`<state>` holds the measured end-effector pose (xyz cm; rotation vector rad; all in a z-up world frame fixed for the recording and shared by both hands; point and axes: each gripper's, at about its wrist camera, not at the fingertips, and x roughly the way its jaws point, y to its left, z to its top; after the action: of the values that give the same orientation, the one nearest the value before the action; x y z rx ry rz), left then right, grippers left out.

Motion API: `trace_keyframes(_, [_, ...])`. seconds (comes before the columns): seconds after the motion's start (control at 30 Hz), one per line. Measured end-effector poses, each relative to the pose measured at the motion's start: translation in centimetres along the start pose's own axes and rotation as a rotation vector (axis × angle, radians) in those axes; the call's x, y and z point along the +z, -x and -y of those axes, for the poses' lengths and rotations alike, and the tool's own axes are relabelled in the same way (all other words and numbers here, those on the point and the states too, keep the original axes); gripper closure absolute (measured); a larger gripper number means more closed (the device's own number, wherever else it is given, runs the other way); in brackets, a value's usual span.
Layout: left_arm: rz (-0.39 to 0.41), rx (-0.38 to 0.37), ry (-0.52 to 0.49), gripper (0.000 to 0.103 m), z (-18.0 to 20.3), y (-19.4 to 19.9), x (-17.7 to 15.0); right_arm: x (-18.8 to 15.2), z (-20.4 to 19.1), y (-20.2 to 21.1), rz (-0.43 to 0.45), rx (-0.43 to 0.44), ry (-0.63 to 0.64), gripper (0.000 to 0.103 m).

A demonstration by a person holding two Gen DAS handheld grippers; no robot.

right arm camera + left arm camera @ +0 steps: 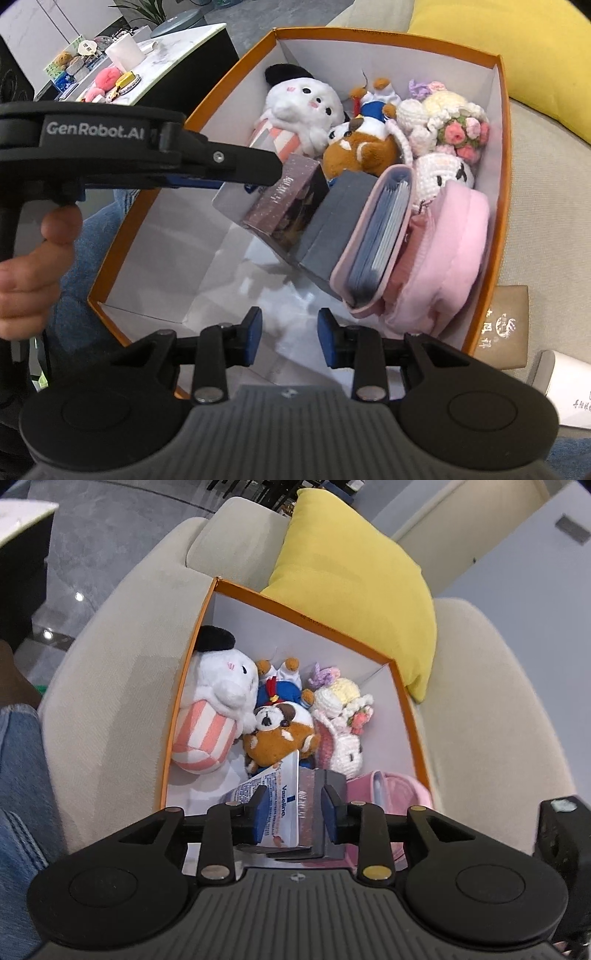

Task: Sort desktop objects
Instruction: 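Move both tools toward the gold gift box and white printed box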

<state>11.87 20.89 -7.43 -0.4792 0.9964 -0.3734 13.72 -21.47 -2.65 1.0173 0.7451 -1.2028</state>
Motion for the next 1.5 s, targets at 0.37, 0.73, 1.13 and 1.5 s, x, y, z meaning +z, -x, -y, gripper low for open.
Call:
trace_keyframes(0.37, [0.019, 0.103, -0.086, 0.045, 1.1, 0.8, 0.0, -0.5, -0.1, 1.7, 0.067, -0.015, -0.015, 0.068])
trace_keyframes(0.73, [0.119, 0.115, -0.261, 0.045, 6.9, 4.5, -0.5, -2.9, 3.7, 10.6, 0.210, -0.098, -0.034, 0.064])
trace_keyframes(1.13, [-0.049, 0.036, -0.636, 0.045, 18.3, -0.8, -3.8, -7.1, 12.7, 13.4, 0.084, -0.309, -0.075, 0.061])
trace_keyframes(1.5, [-0.269, 0.153, -0.894, 0.045, 21.9, -8.0, -7.1, -7.3, 16.2, 7.2, -0.236, -0.346, 0.174, 0.040])
